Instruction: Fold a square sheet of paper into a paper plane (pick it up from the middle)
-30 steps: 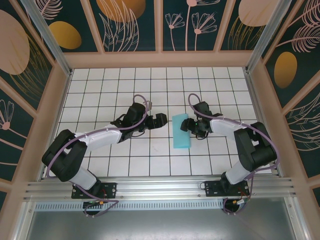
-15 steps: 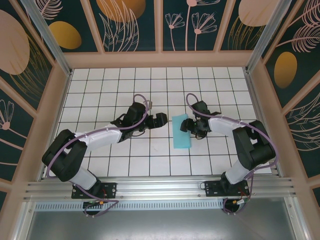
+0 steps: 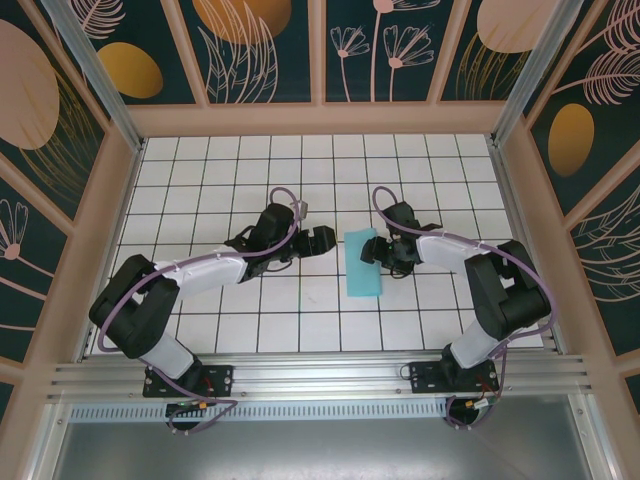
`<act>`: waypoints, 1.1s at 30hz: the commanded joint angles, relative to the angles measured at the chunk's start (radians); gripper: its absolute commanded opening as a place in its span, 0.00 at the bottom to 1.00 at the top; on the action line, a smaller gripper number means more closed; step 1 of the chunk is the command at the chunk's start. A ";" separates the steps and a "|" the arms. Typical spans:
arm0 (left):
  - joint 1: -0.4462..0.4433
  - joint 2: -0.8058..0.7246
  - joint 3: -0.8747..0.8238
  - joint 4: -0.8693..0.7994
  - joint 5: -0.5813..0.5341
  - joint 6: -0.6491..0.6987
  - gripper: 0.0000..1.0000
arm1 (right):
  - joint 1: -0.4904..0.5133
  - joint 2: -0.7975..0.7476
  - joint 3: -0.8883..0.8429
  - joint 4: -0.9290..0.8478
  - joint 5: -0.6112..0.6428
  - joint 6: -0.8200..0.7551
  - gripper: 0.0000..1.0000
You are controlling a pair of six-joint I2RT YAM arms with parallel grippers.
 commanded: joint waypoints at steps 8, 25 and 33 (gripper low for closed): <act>-0.027 0.058 0.049 0.020 0.030 -0.028 0.74 | 0.003 0.108 -0.053 0.015 0.050 0.005 0.70; -0.094 0.329 0.254 -0.017 0.021 -0.130 0.00 | 0.006 0.120 -0.066 0.028 0.053 0.014 0.70; -0.103 0.393 0.290 -0.020 0.054 -0.130 0.00 | 0.008 0.126 -0.067 0.030 0.051 0.013 0.70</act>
